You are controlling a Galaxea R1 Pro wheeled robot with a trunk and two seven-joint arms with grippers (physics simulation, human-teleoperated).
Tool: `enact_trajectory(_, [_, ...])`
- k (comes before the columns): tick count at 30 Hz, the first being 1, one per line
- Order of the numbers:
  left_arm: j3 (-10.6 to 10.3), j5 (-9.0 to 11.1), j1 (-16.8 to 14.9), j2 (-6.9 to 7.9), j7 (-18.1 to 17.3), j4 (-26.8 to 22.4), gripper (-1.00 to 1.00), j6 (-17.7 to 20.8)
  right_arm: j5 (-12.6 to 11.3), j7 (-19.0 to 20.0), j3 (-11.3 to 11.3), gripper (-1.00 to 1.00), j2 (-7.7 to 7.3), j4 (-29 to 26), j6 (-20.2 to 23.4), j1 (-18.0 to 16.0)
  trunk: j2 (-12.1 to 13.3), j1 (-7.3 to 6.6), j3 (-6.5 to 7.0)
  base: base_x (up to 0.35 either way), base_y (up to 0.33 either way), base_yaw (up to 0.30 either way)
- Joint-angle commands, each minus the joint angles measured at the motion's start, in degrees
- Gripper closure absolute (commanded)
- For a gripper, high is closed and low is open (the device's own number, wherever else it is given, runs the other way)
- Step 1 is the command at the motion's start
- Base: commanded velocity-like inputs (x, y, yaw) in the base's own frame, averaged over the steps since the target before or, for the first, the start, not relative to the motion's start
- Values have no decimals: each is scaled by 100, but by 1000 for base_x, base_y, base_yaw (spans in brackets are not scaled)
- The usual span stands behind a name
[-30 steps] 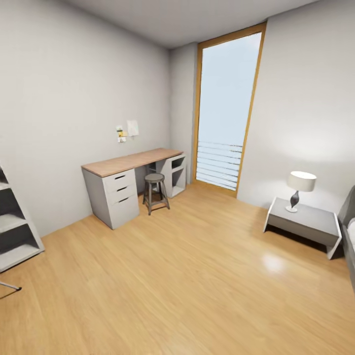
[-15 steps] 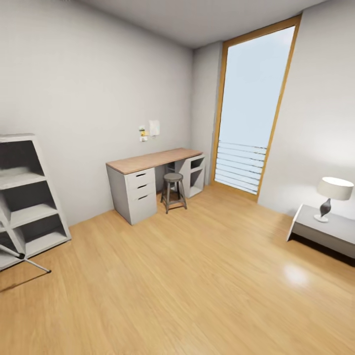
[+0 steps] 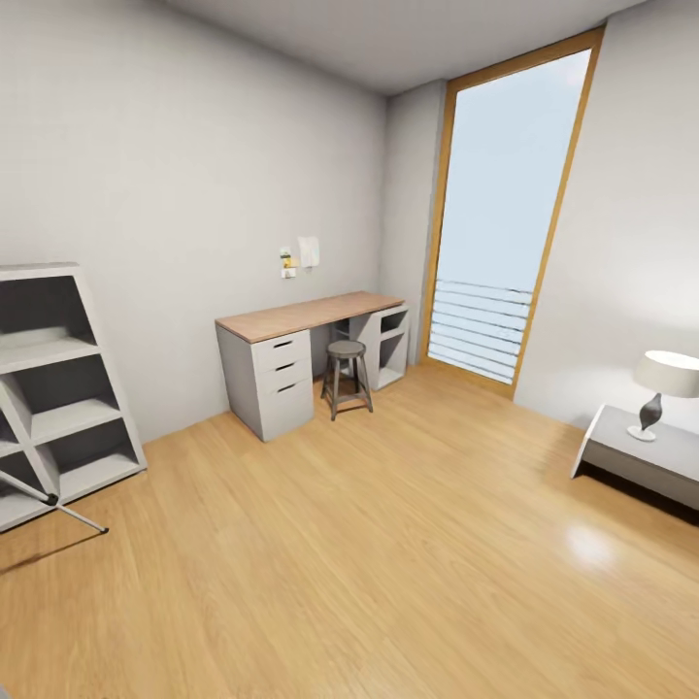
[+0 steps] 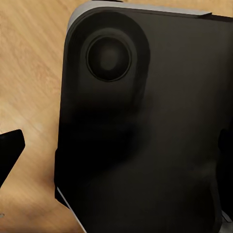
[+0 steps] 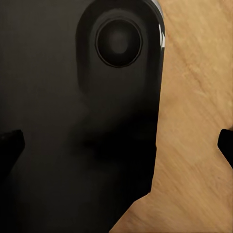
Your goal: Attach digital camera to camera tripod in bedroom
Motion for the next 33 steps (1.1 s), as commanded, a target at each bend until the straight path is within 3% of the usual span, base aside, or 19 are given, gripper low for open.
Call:
enact_trajectory(1, [4,47,1,-1,-1,-4,-100,-10,8,-2,3,-100,-1,-1,-6,-1,-2,0,-4,0,0,2])
enact_trajectory(5, [4,47,1,-1,-1,-4,-100,-12,8,-1,2,-100,-2,-1,-2,-2,-2,0,-4,0,0,1])
enact_trajectory(8, [5,50,1,-99,-4,-12,-100,-20,14,55,11,-100,-8,3,-100,-1,-2,0,-4,0,0,0])
enact_trajectory(11, [33,84,1,-58,-3,-12,-100,-19,16,25,11,-100,-3,2,-99,-2,-2,0,-4,0,0,0])
enact_trajectory(28, [100,611,1,-27,-9,-4,-100,-19,15,-71,14,-100,55,-1,-64,-3,-2,0,-4,0,0,15])
enact_trajectory(33, [101,631,1,-28,-10,-4,-100,-19,16,-73,12,-100,50,-1,-63,-3,-2,0,-4,0,0,208])
